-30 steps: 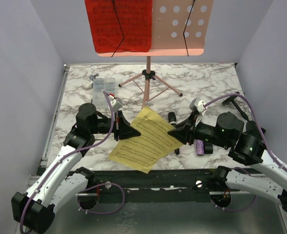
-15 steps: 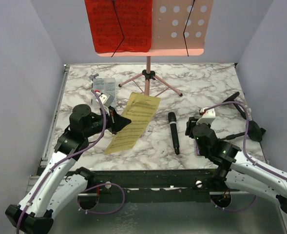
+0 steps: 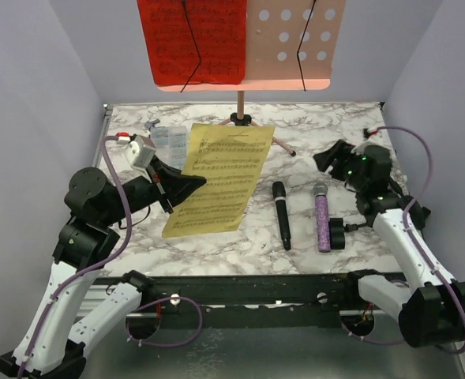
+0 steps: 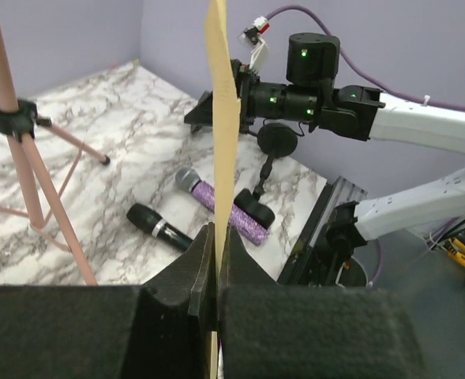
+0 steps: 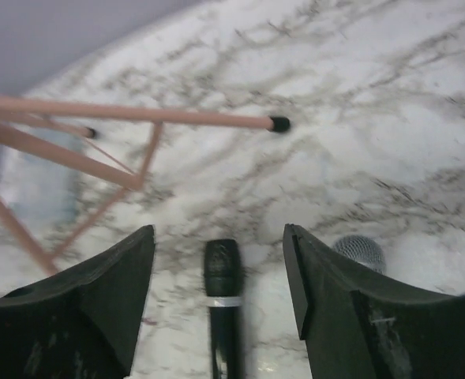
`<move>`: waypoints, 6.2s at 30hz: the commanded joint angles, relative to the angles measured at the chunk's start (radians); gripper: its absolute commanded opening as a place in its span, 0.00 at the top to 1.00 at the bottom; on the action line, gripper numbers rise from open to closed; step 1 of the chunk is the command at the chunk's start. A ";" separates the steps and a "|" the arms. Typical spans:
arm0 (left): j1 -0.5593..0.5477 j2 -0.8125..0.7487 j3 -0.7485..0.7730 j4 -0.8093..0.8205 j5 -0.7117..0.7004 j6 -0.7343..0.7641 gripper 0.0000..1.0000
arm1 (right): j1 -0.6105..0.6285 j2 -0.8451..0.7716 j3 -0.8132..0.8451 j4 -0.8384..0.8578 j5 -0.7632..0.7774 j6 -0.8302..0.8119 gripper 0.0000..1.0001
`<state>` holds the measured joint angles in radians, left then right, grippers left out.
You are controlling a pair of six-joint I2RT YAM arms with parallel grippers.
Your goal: Set up the instrument practice props
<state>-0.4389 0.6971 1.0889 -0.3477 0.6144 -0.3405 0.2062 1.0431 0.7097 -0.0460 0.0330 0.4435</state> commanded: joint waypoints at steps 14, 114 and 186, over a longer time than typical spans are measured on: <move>-0.001 0.234 0.454 -0.002 -0.271 -0.048 1.00 | -0.594 0.063 0.441 0.453 -0.953 0.749 0.23; -0.001 1.191 1.423 0.409 -0.010 -0.061 1.00 | -0.071 0.662 1.227 0.625 -0.923 0.586 0.99; 0.002 1.239 1.392 0.508 -0.109 -0.111 0.74 | -0.020 0.626 1.205 0.523 -0.836 0.476 0.95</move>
<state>-0.4389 1.9598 2.4897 0.1562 0.5484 -0.4553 0.1776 1.6993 1.9282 0.4919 -0.8162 0.9409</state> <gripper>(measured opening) 0.220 0.025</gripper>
